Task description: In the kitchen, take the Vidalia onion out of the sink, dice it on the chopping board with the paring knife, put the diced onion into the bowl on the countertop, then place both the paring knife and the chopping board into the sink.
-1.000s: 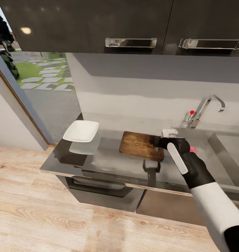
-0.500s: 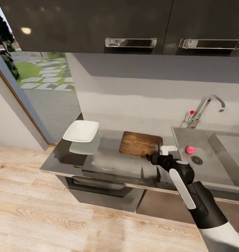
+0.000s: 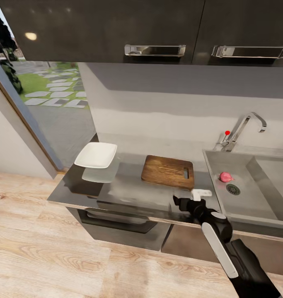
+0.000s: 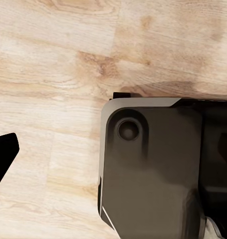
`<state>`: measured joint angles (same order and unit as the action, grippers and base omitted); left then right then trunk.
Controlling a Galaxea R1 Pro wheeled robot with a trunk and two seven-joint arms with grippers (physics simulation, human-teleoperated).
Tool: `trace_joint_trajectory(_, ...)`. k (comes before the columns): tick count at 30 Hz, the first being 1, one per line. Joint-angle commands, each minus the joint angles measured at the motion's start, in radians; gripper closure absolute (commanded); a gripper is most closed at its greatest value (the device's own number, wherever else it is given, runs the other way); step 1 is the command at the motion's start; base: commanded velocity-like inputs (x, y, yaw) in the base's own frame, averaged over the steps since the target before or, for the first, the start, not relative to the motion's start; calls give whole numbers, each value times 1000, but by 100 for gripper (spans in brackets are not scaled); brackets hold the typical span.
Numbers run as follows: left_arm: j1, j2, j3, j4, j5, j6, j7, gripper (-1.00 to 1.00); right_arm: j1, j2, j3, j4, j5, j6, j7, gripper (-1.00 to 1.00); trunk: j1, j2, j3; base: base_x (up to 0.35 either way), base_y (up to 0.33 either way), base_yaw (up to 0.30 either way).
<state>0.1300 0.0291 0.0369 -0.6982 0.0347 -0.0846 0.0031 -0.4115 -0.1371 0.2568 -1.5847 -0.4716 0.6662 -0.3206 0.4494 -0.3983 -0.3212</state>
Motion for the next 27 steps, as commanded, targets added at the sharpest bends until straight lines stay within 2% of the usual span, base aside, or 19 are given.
trace_joint_trajectory(1, 0, 0, 0, -1, 4, -1, 0, -100, 5, -1, 2, -2, -10, -4, -10, -100, 1, -2, -2, 0, 0, 0)
trace_joint_trajectory(9, 1, 0, 0, -1, 4, -1, 1, -100, 64, -2, 2, -8, -10, -68, -9, -100, 1, -2, -2, 0, 0, 0)
trace_joint_trajectory(18, 1, 0, 0, -1, 4, -1, 0, -100, 89, -2, 2, -20, -10, -77, -9, -100, 1, -2, -2, 0, 0, 0)
trace_joint_trajectory(27, 0, 0, 0, -1, 4, -1, 0, -100, 91, -1, 2, -24, -9, -77, -9, -100, 1, -2, -2, -245, 0, 0)
